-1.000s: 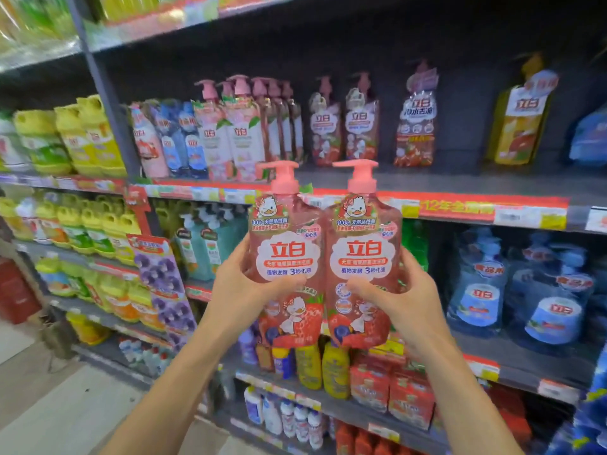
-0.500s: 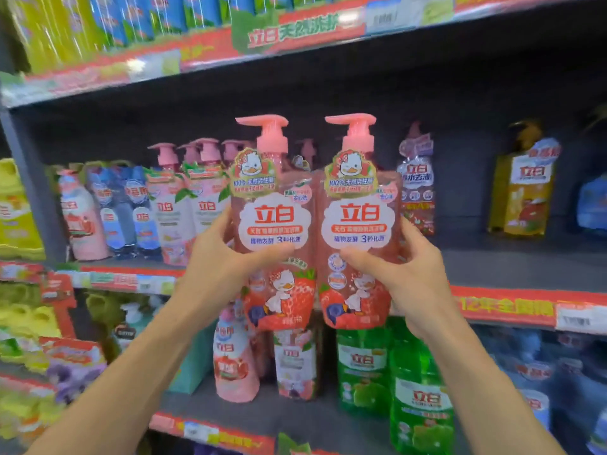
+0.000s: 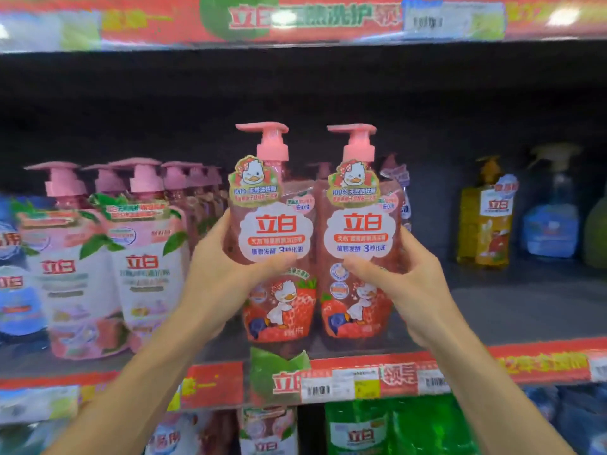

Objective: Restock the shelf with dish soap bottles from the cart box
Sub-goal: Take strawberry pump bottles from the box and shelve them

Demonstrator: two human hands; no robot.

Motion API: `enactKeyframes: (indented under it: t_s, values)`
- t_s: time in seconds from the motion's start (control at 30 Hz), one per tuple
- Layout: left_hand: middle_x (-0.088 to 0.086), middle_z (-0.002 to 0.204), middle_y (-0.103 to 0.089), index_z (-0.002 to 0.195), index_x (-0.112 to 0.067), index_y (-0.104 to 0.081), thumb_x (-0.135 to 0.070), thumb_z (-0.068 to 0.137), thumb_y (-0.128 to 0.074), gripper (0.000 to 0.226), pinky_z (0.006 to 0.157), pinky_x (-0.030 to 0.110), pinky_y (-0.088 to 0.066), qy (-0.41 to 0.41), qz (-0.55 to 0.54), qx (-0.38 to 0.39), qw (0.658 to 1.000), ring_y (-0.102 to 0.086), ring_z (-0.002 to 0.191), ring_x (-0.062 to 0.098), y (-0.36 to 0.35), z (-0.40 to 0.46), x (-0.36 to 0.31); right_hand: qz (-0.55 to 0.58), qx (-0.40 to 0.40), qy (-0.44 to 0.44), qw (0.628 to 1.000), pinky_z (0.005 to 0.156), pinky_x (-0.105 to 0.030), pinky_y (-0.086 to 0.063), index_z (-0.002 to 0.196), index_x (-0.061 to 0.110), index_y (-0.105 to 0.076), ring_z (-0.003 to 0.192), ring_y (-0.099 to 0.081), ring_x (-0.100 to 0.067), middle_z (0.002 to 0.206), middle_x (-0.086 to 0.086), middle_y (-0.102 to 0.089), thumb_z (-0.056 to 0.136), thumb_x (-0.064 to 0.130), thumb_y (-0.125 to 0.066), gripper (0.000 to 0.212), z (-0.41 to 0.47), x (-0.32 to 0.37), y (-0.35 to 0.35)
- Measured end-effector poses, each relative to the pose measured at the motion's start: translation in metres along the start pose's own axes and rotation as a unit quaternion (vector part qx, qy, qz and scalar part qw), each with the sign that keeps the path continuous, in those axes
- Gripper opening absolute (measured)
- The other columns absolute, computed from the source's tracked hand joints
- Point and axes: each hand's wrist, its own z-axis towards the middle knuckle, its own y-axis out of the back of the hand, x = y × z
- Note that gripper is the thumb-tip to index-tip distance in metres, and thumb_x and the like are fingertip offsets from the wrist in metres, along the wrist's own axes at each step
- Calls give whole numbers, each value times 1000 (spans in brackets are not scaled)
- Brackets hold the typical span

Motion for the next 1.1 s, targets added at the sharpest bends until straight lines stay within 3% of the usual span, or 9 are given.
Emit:
enactKeyframes:
  t_s: [0.17,0.23,0.33,0.53,0.77,0.9,1.03,1.1]
  values:
    - [-14,107,-73,127,-28,-55,-27,52,-92,83,88,38,-57,3,7,21,1000,-70,97,5,11,17,26,-1,-40,2,999,75,-32,-61,116,27,-65,95,-74,-12,103,9,-77,61,27,-83,58,8,-15,-15]
    - [-16,109,-72,132,-28,-51,-26,52,-94,91,88,33,-57,-2,7,25,1000,-68,97,0,14,22,33,-11,-57,4,998,76,-32,-61,116,28,-65,96,-74,-11,104,10,-77,60,28,-83,59,10,-20,-20]
    - [-19,106,-71,133,-28,-49,-20,55,-93,89,76,17,-56,-11,10,34,999,-67,92,-8,19,25,41,-21,-65,11,998,78,-32,-60,118,25,-65,98,-74,-12,106,7,-77,61,25,-83,60,7,-24,-27]
    - [-20,110,-68,131,-31,-47,-23,55,-93,89,75,11,-54,-3,0,59,998,-65,95,-8,22,23,52,-50,-76,11,996,81,-33,-59,121,25,-64,101,-73,-11,107,7,-76,62,25,-85,63,-2,-27,-27]
    - [-18,110,-70,129,-28,-50,-36,47,-88,90,84,29,-57,17,-5,62,998,-67,95,-4,27,23,54,-70,-67,0,995,80,-30,-60,121,29,-62,99,-71,-6,104,11,-76,59,26,-86,67,-2,-24,-29]
    - [-15,113,-70,128,-28,-51,-37,48,-89,88,90,38,-57,26,3,61,998,-68,101,2,26,22,54,-65,-62,-15,996,71,-23,-60,119,34,-60,96,-71,-2,100,17,-76,56,29,-85,68,-1,-23,-25]
    - [-13,112,-71,126,-29,-53,-37,53,-86,81,90,35,-56,24,23,58,998,-67,101,2,28,20,55,-64,-49,-28,996,71,-23,-61,125,34,-59,97,-70,0,102,19,-75,53,34,-86,76,0,-24,-23]
    - [-15,112,-70,127,-29,-53,-39,57,-83,77,90,29,-54,13,39,57,998,-66,101,-2,28,21,53,-74,-49,-34,995,78,-30,-62,132,34,-56,102,-70,-3,109,18,-74,53,39,-87,85,4,-24,-22]
